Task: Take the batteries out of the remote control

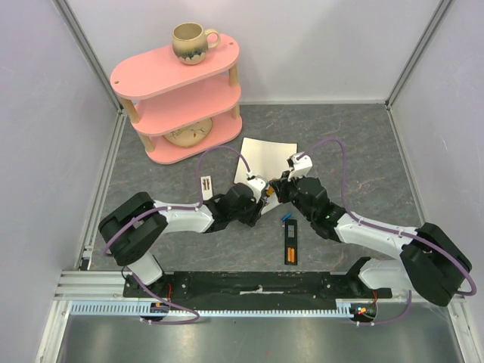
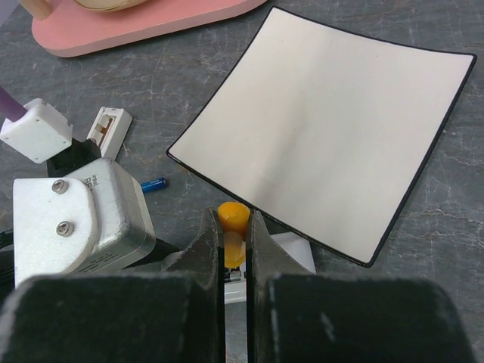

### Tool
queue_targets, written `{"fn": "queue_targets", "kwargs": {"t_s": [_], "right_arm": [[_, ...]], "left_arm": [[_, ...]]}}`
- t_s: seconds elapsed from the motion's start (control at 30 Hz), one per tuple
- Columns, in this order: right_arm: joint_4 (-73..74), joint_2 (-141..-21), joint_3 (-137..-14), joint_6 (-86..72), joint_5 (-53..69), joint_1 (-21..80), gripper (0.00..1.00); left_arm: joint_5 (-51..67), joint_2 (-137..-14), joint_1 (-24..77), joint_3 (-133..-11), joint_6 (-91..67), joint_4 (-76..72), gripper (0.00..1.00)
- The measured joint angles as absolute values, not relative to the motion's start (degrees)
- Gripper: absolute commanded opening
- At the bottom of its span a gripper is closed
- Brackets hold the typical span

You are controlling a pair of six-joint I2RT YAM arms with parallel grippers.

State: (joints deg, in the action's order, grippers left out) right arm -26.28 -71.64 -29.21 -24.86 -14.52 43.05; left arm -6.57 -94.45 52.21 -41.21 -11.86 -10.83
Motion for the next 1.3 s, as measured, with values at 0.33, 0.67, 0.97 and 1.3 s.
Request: {"fn": "queue_targets", "kwargs": {"t_s": [0.33,0.67,0.97,1.3], "right_arm": [[-25.93,-70.41,-29.21,-23.94,-17.98,43.66,0.0],[-28.01,-72.75,-29.17,-24.49,-17.91,43.66,0.0],[-29.17,-73.49,-29.12,-24.93,-17.8,43.66,0.0],[-35.68,-75.05,-26.63,-27.09,-17.54,43.27,0.0]], "left_arm": [[-6.87,-94.61,52.27,-41.3,-11.86,-10.83,0.02],[-6.96,-94.78,52.27,-41.45,-11.86,-10.9,0.02],[-7.03,-94.89,52.27,-41.47,-11.86,-11.0,0.02],[-7.14,-94.89,52.27,-41.47,-11.86,-11.03,0.02]]}}
